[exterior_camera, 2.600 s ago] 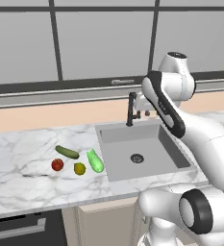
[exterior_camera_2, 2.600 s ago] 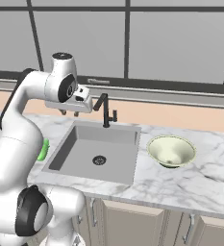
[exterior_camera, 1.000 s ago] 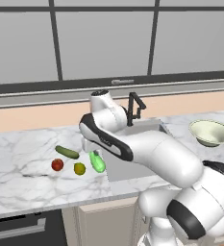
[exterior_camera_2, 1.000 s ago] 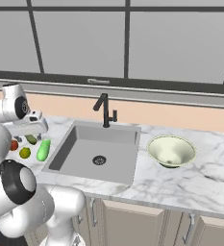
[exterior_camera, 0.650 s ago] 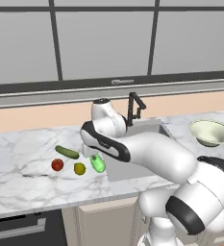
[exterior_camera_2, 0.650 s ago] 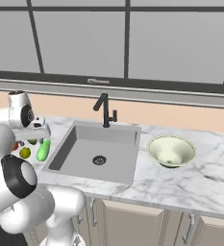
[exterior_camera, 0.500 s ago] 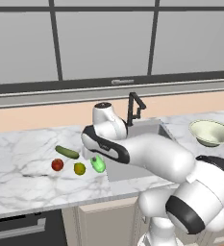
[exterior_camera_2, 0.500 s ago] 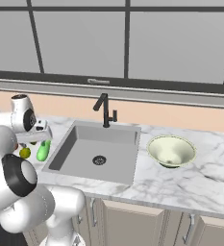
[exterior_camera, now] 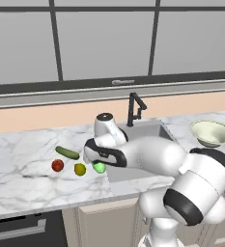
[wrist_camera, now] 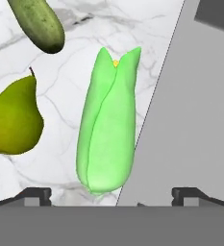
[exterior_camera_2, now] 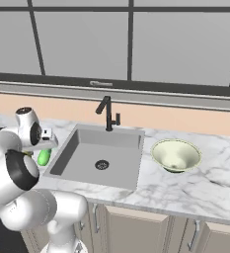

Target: There is a mixed pile of frozen fruits and vegetables on the counter. Locate all the frozen vegetables and place the items in a bowl on the counter. Take all the frozen fruits and defrost them in a running sink.

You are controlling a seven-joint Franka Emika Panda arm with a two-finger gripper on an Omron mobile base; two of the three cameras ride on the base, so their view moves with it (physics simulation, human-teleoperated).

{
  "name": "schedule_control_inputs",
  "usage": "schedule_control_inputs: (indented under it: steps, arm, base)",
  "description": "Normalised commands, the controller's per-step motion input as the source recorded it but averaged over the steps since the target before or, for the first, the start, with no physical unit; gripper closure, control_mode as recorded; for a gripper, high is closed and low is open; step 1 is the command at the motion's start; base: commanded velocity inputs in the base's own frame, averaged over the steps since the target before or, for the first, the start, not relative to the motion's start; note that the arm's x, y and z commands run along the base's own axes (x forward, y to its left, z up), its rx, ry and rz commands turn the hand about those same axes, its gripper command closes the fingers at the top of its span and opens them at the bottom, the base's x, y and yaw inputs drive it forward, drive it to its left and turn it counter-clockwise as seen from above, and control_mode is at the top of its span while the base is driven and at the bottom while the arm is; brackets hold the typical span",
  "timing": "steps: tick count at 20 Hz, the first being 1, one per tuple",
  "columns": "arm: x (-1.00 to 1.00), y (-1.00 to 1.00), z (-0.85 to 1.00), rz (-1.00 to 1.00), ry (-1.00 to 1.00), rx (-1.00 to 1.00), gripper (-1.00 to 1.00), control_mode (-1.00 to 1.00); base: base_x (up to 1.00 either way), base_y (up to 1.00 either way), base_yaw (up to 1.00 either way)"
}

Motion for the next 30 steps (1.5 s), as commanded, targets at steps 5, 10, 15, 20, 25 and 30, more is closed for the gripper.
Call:
schedule_control_inputs:
  steps: [5,10,15,20,25,30]
  arm:
    - [0.33,0.17,-0.15,-0.04,-0.01,-0.01,-1.0,-1.0]
    - [0.03,0.02,-0.19,-0.13,0.0,-0.01,-1.0,-1.0]
    - [0.0,0.0,-0.31,-0.12,0.0,0.0,-1.0,-1.0]
    - [0.02,0.03,-0.34,-0.09,0.0,0.0,1.0,-1.0]
    - [0.0,-0.02,-0.12,-0.04,0.0,0.0,1.0,-1.0]
    - [-0.09,-0.18,0.18,-0.02,0.02,0.0,1.0,-1.0]
  base:
    - [0.0,0.0,0.0]
    - [0.0,0.0,0.0]
    - [0.0,0.0,0.0]
    - [0.0,0.0,0.0]
    - [0.0,0.0,0.0]
    - [0.0,0.0,0.0]
